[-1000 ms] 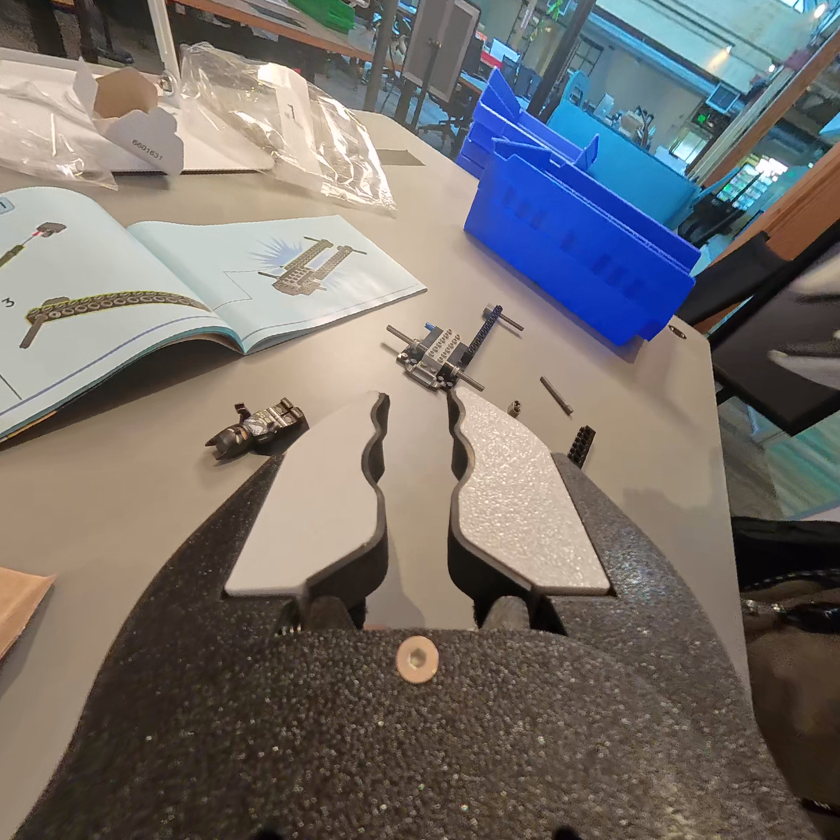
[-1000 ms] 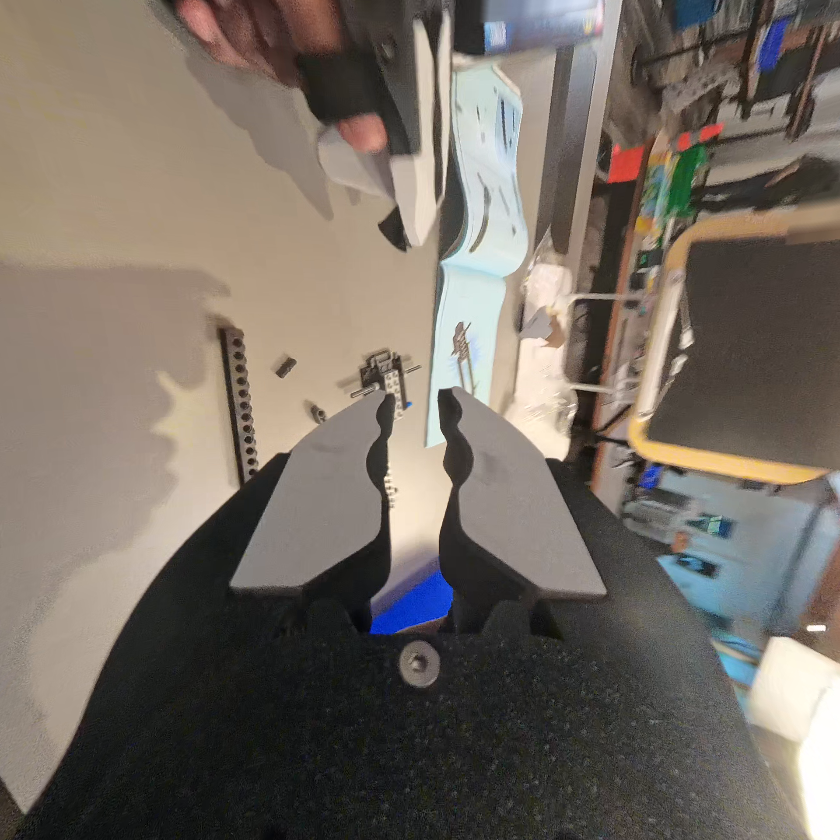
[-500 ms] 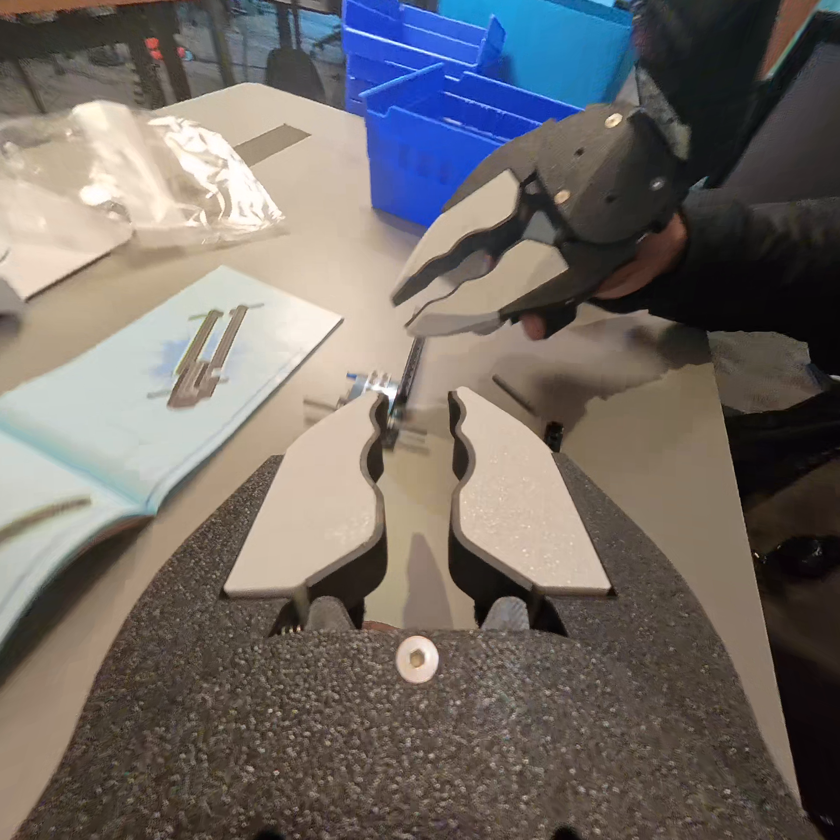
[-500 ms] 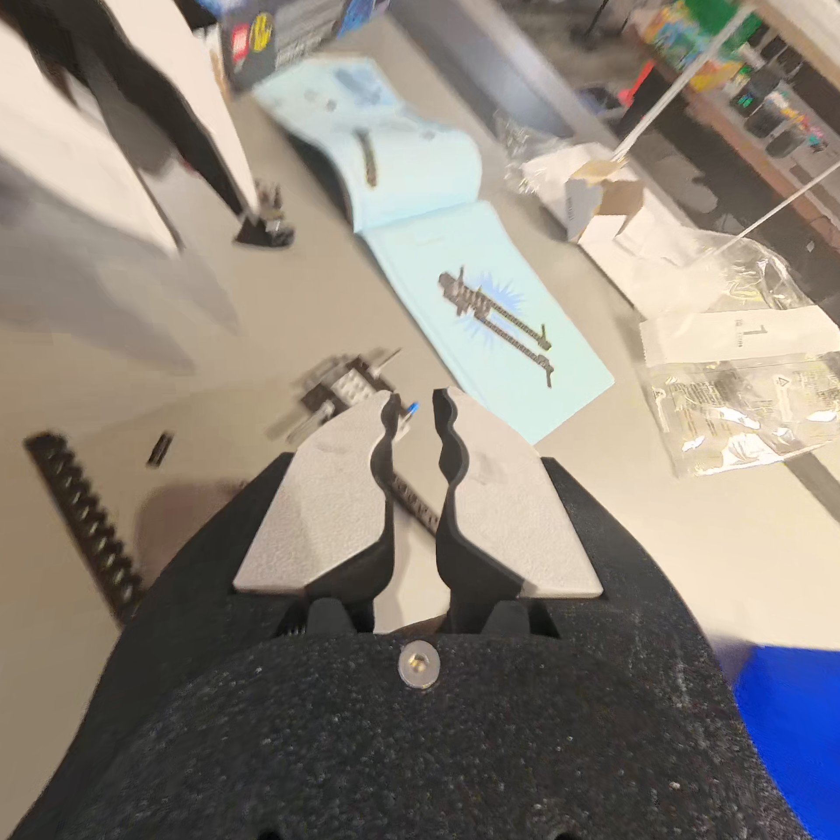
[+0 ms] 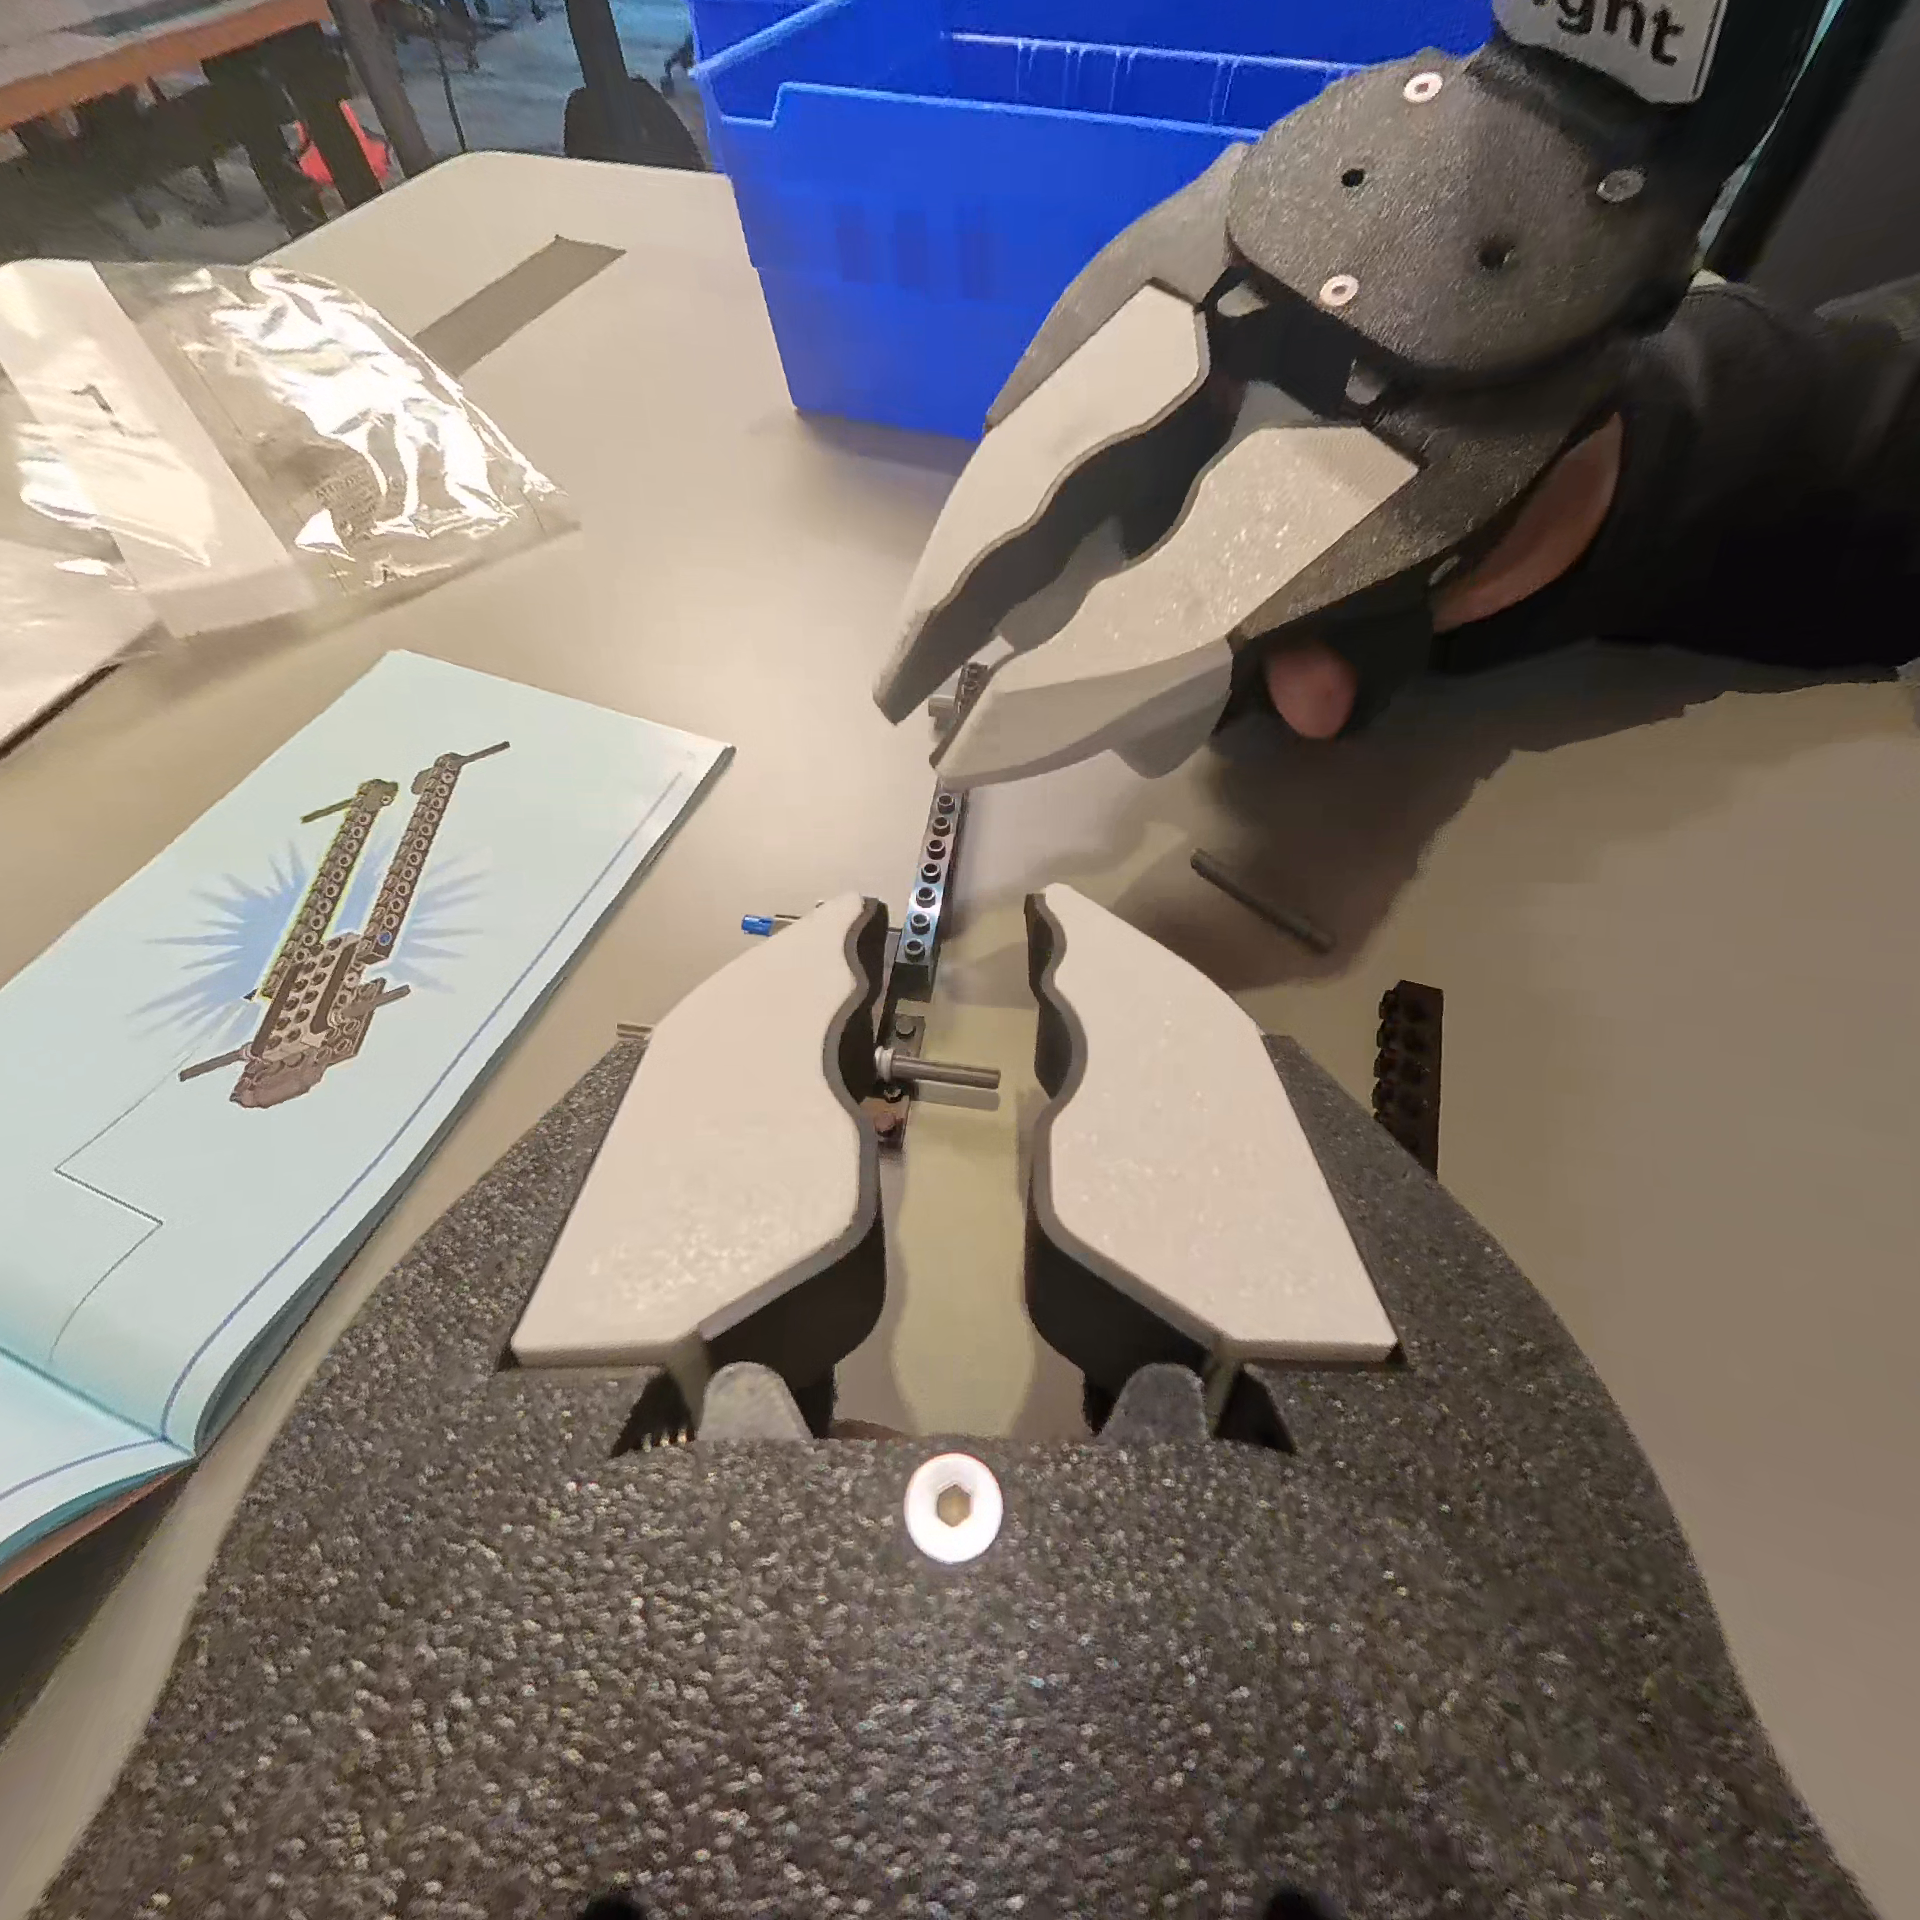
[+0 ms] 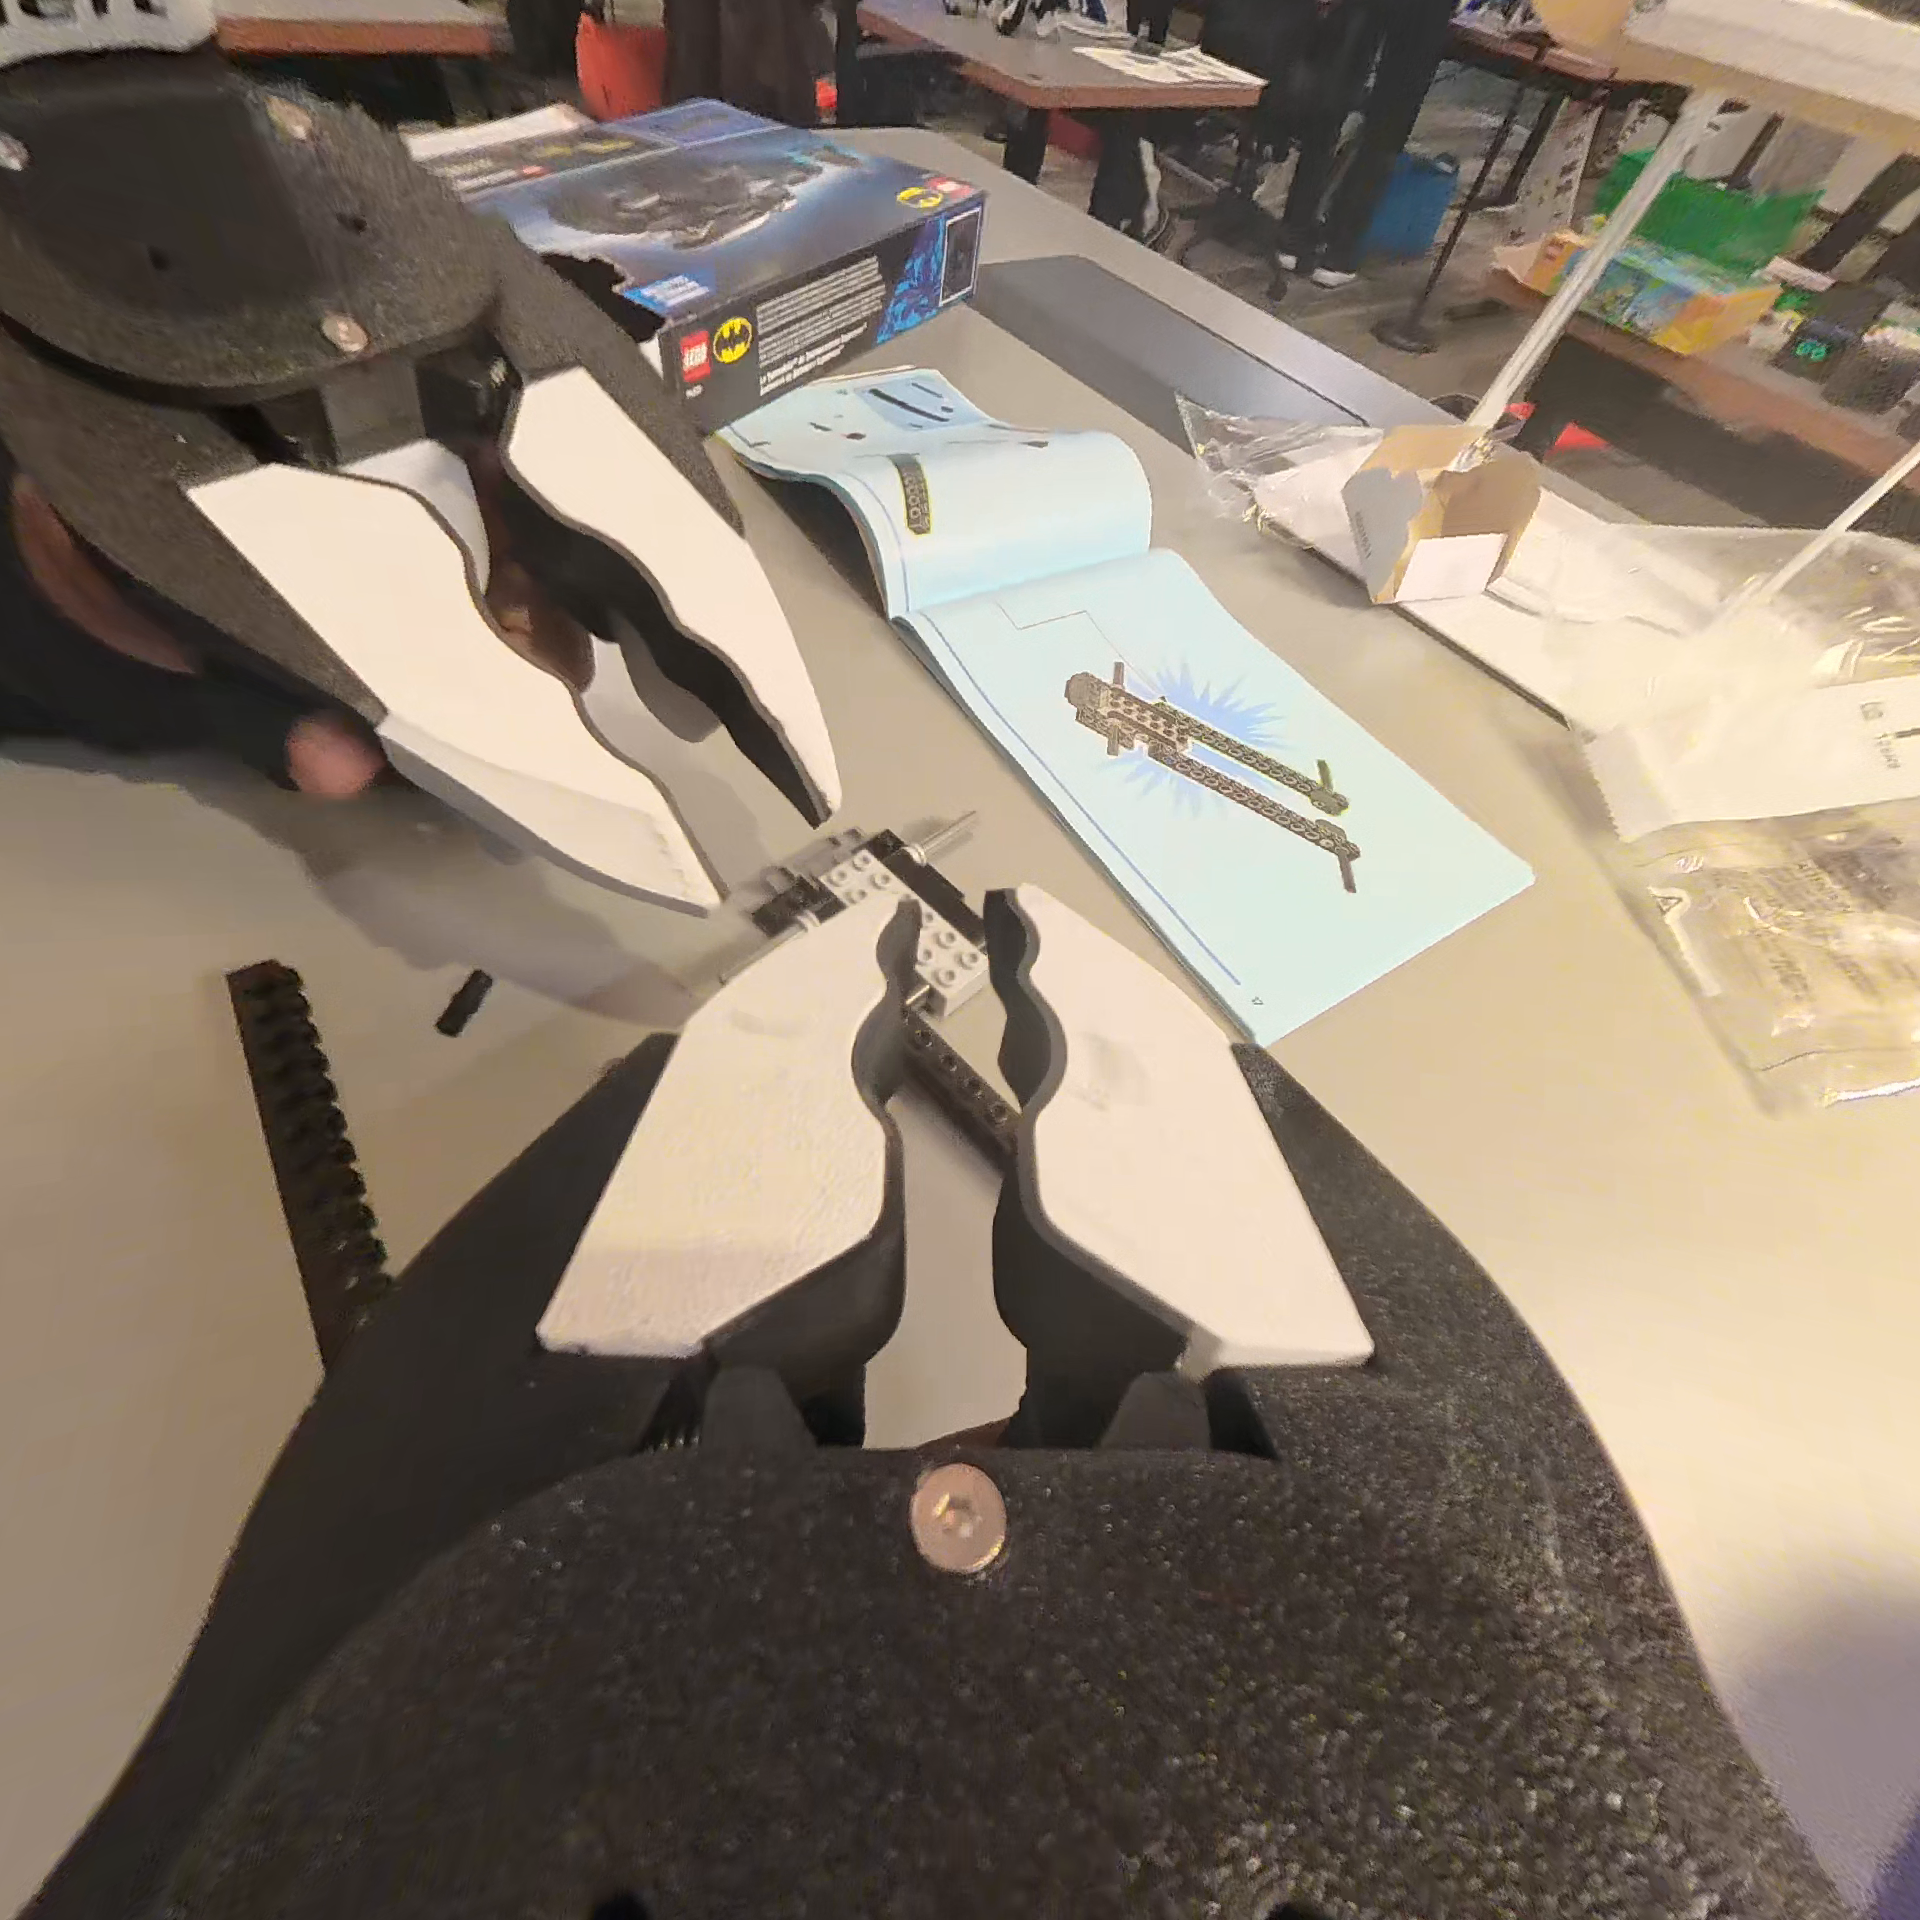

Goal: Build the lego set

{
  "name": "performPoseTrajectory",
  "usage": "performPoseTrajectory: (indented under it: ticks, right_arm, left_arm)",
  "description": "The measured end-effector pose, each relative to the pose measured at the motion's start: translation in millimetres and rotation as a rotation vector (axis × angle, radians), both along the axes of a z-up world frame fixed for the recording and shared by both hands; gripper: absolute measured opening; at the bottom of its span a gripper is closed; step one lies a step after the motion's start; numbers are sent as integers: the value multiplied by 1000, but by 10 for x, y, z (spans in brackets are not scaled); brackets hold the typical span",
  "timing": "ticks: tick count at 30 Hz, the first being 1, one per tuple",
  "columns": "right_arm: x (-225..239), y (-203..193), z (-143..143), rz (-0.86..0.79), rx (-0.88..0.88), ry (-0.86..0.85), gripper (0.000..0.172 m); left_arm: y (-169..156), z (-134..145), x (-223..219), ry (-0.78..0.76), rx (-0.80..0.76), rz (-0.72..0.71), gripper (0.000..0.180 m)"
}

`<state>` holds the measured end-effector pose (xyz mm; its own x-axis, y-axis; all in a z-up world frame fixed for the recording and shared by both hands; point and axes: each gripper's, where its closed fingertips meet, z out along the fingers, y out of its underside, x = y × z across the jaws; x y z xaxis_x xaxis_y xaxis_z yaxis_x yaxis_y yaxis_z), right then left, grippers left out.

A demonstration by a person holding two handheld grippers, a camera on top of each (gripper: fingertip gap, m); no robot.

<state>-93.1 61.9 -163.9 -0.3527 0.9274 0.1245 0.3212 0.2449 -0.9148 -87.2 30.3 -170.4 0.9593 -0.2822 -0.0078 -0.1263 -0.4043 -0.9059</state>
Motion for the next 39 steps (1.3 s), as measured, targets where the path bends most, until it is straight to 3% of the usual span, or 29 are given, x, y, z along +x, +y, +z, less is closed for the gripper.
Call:
performPoseTrajectory:
  ticks: [23, 27, 33, 39]
  right_arm:
    - [53, 32, -176, 46, -10, -134, 14]
    - [168, -16, -324, 120, 76, -238, 16]
    - [412, -178, -242, 224, 80, -312, 20]
    - [617, -92, -341, 201, 106, -384, 22]
  left_arm:
    - [-22, 91, -161, -229, 15, 28, 27]
    - [-35, 76, -179, -261, -2, 35, 27]
    - [-54, 68, -172, -259, -8, 37, 27]
    - [-87, 62, -169, -232, -10, 30, 27]
